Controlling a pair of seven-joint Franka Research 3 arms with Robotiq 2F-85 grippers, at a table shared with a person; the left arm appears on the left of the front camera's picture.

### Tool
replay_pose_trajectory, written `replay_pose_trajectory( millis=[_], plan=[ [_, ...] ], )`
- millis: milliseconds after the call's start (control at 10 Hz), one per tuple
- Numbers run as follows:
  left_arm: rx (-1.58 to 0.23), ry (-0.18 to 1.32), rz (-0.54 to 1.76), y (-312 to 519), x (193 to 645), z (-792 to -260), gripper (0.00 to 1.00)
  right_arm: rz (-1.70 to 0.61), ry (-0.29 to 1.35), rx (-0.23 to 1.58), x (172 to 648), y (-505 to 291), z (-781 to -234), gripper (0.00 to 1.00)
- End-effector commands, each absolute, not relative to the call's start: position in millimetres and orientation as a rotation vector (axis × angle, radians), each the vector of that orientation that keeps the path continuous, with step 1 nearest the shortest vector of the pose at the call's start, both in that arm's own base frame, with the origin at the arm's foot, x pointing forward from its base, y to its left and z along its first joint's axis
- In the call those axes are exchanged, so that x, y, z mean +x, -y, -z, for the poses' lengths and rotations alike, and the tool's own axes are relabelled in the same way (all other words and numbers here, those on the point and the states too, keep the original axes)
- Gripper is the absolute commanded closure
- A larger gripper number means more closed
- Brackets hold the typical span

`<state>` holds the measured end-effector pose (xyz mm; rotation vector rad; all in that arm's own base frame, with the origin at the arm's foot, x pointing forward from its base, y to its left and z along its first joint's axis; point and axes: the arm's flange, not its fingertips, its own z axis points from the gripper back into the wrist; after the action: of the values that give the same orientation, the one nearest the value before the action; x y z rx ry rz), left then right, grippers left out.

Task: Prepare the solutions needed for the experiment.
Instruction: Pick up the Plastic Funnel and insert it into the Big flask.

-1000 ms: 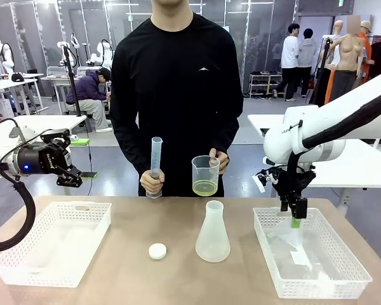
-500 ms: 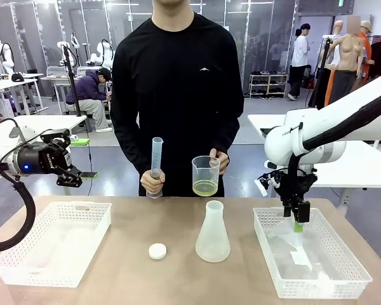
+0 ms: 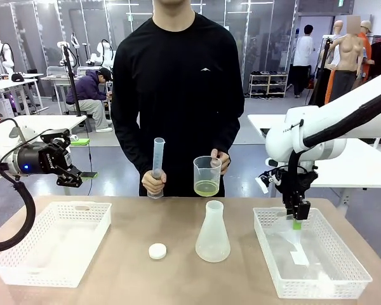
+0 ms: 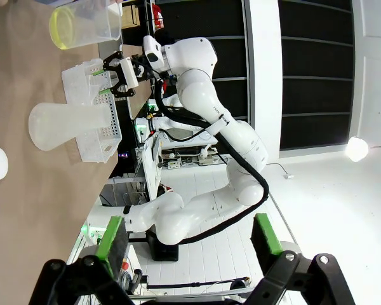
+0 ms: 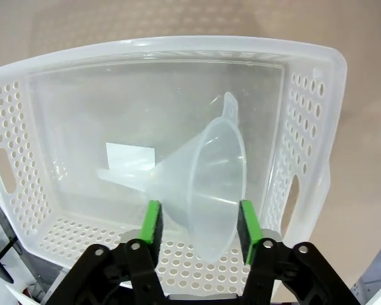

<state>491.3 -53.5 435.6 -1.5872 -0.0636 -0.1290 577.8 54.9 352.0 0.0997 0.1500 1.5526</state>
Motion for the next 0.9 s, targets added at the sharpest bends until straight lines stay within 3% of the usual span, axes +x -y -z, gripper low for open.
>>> replay_pose_trajectory(
  millis=[0,100,200,300,400,700,800],
  plan=[
    [-1.588,0.065,0.129,53.3,491.2,-436.0,0.00,-1.582,-0.192,0.126,594.5,-53.1,-358.7,0.73],
    [-1.588,0.065,0.129,53.3,491.2,-436.0,0.00,-1.595,-0.214,0.164,598.5,-52.5,-363.5,0.60],
    [-1.588,0.065,0.129,53.3,491.2,-436.0,0.00,-1.570,-0.240,0.191,601.6,-50.6,-364.7,0.92],
    [-1.588,0.065,0.129,53.3,491.2,-436.0,0.00,-1.567,-0.250,0.204,603.4,-49.4,-365.8,0.78],
    [-1.588,0.065,0.129,53.3,491.2,-436.0,0.00,-1.578,-0.267,0.225,604.7,-48.6,-367.7,1.00],
    [-1.588,0.065,0.129,53.3,491.2,-436.0,0.00,-1.590,-0.256,0.287,608.9,-43.8,-366.5,1.00],
    [-1.588,0.065,0.129,53.3,491.2,-436.0,0.00,-1.557,-0.287,0.233,607.4,-45.0,-370.9,1.00]
  ],
)
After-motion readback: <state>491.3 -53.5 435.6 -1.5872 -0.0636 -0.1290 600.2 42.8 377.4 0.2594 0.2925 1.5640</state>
